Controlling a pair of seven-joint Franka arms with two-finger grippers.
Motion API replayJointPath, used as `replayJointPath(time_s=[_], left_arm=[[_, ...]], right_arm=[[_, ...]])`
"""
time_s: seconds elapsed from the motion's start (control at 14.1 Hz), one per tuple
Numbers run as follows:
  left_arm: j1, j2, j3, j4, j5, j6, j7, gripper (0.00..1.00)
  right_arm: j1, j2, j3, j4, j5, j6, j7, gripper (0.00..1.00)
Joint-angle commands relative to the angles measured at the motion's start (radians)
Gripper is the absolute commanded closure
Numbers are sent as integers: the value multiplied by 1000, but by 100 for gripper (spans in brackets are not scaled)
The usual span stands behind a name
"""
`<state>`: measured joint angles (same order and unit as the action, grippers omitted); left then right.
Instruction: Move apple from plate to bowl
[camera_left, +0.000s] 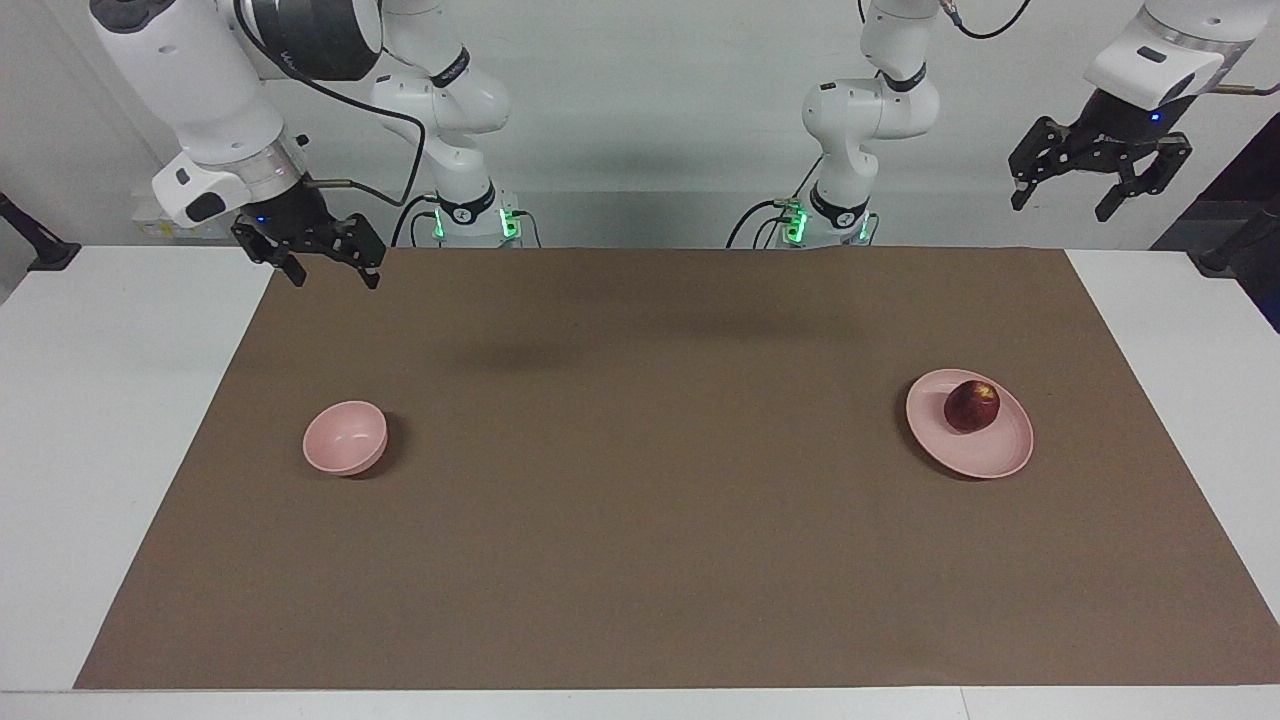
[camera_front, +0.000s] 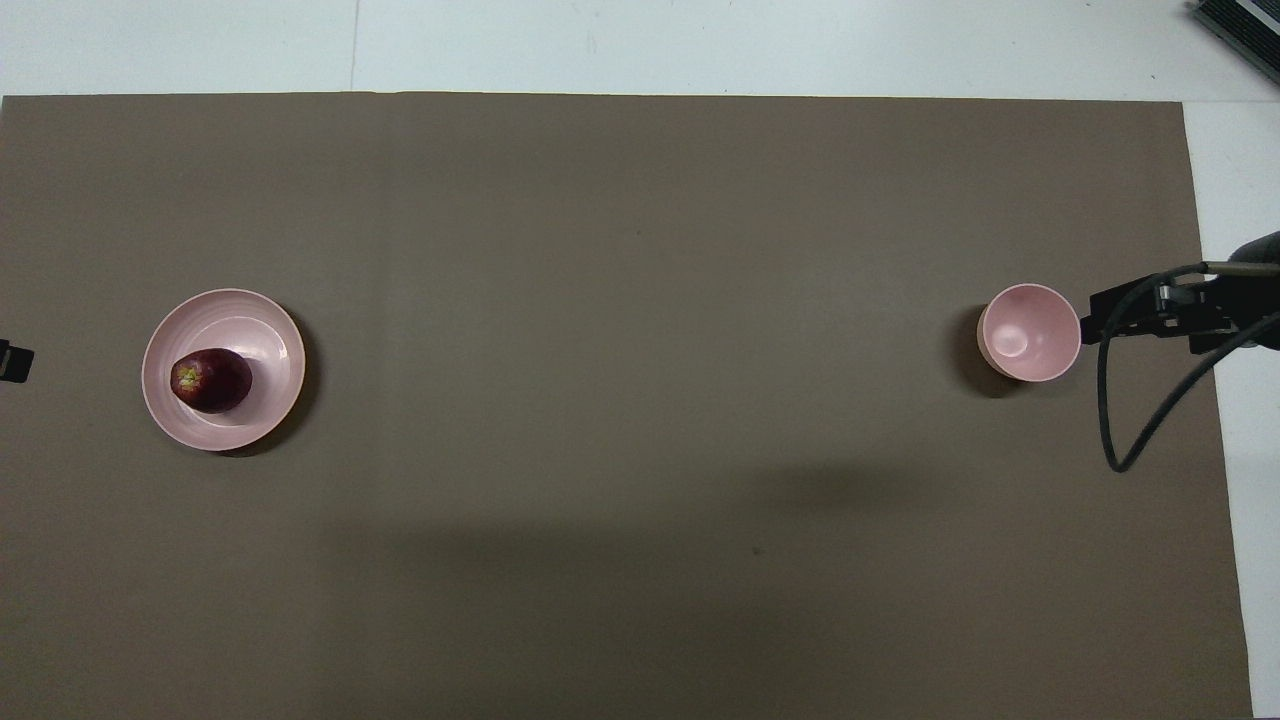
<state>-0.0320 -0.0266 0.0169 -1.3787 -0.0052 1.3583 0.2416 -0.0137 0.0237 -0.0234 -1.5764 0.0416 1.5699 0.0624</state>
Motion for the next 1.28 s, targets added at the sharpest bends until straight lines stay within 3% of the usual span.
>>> replayJointPath(time_s=[0.0, 0.21, 0.85, 1.21], left_arm=[[4, -26, -11, -25, 14, 2, -8, 0], [0, -26, -14, -23, 4, 7, -8, 0], [1, -26, -12, -26, 4, 10, -1, 0], [3, -52, -12, -75, 2, 35, 2, 0]], right_arm=[[-3, 12, 14, 54, -31, -16, -27, 0], [-3, 16, 25, 82, -48, -67, -30, 0], [-2, 16, 25, 76, -20, -60, -29, 0], [0, 13, 26, 75, -19, -67, -29, 0]])
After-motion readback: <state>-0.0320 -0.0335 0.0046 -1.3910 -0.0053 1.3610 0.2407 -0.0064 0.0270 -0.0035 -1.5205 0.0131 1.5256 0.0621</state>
